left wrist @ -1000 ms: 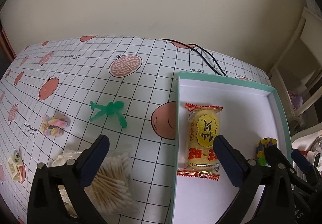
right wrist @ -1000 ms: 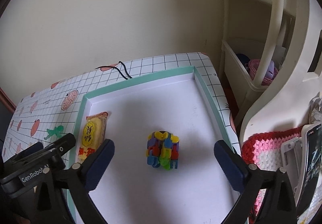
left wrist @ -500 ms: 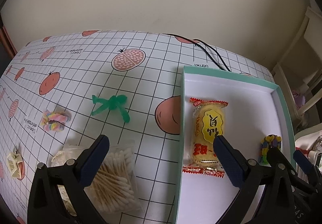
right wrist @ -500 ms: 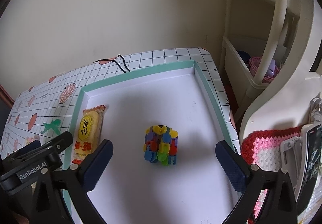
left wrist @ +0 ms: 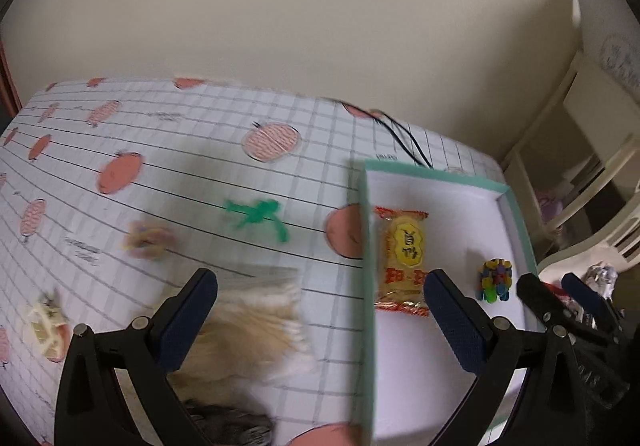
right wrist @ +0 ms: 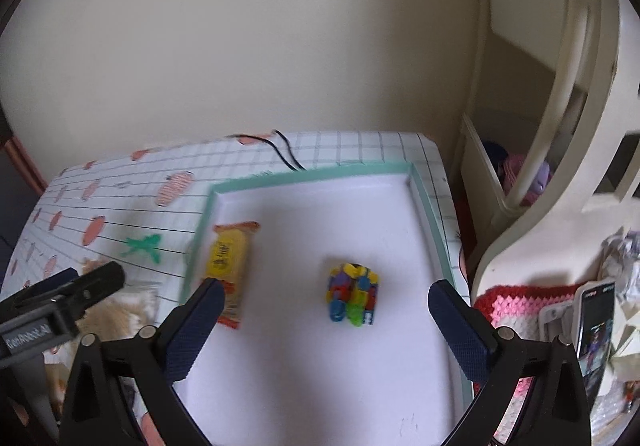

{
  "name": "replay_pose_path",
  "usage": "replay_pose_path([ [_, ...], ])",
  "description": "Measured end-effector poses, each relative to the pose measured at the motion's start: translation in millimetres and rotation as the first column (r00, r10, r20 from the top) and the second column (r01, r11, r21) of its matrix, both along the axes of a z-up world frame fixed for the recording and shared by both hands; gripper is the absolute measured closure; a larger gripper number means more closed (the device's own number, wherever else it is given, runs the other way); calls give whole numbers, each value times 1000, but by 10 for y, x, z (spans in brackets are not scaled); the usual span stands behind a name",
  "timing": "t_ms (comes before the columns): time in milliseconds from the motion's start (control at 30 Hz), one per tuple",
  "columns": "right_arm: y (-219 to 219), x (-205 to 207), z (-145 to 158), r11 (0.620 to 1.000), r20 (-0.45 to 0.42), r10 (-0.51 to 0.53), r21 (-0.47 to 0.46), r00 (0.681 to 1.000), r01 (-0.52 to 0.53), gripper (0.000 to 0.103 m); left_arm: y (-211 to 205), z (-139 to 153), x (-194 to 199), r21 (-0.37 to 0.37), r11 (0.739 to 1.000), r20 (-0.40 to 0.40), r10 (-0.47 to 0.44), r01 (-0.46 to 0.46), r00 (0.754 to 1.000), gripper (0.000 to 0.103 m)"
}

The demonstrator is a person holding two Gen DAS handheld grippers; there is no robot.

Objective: Organize objects
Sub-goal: 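Withdraw both tools from the tray back toward the remaining objects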

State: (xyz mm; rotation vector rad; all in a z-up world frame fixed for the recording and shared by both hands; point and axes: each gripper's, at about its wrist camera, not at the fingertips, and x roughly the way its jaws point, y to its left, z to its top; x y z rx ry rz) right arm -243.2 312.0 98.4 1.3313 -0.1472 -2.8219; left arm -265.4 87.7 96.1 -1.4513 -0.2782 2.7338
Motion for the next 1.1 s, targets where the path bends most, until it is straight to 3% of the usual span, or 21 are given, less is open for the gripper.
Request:
replay_pose_path([
  [467,-763,384,487,975,-100,207,-56,973,-213,0,-1054,492,737,36,991,-55,130,-128,990,0],
  [833,-1330,534,270,926,-31,371,-60,928,-372,0,-1190,82,1229,-9,990,37,140,-139,990,0],
  [1100,-1403,533,63,916,19,393,-95,919,-389,0,-1072,-195,1433,-8,998,100,70,-69,993,0],
])
